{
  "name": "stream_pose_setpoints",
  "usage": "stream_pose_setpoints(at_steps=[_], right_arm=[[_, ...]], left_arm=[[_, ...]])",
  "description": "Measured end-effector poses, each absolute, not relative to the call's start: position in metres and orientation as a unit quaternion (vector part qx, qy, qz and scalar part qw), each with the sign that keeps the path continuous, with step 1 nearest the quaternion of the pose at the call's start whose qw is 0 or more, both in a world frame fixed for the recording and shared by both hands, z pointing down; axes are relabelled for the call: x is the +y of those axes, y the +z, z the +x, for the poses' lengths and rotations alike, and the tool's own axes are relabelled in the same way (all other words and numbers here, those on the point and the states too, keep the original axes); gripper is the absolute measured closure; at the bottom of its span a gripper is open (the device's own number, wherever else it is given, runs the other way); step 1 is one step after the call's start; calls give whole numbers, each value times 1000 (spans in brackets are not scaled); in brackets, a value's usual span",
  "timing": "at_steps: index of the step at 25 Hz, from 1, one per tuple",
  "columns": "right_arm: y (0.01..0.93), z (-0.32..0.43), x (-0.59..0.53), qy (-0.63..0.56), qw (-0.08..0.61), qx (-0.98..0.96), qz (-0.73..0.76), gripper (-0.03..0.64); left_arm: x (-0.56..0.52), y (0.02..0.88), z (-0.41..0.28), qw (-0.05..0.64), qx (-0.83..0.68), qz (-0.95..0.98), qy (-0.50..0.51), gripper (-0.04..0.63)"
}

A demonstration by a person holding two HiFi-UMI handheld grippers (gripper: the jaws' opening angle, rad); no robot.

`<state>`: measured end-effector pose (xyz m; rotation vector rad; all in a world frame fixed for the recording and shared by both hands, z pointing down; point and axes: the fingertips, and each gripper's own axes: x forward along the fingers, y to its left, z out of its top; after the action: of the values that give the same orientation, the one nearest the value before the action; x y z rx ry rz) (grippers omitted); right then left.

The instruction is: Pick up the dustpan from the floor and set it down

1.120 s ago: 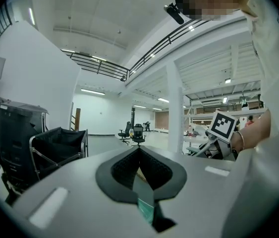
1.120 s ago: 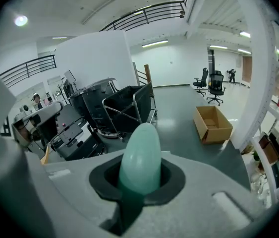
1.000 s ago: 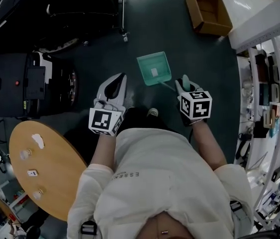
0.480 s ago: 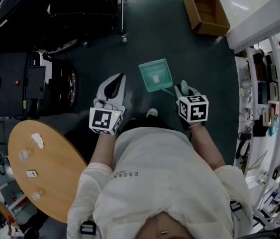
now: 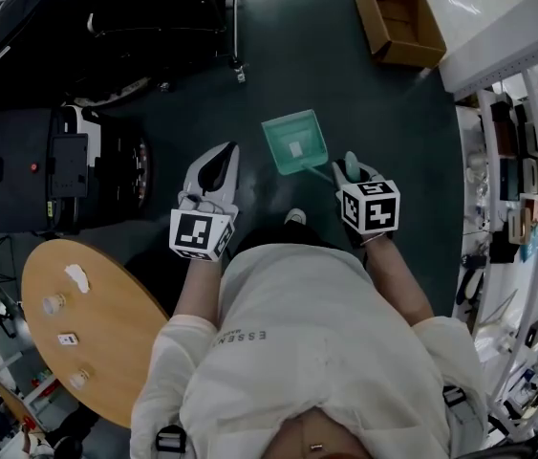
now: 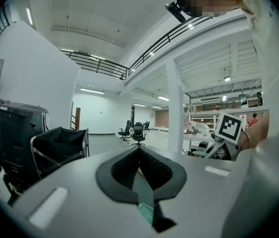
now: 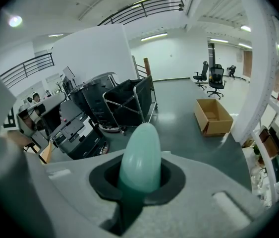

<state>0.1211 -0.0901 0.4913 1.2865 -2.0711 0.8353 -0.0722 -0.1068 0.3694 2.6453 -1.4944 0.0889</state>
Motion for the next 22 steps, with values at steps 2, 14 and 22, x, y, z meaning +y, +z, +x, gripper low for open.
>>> stream_pose_setpoints(at_steps=[2,14,22], right_arm=[[493,122,-99,311,279,-775,475,592],[511,108,-196,301,304,-777,461,592],[543,80,-287,321,325,-757,468,591]], left_arm=[[-115,372,-72,52,-495,867,28,578],[-195,393,-92,71,-514,854,41,578],[-290,430,-116,115,-511,851,37,578]])
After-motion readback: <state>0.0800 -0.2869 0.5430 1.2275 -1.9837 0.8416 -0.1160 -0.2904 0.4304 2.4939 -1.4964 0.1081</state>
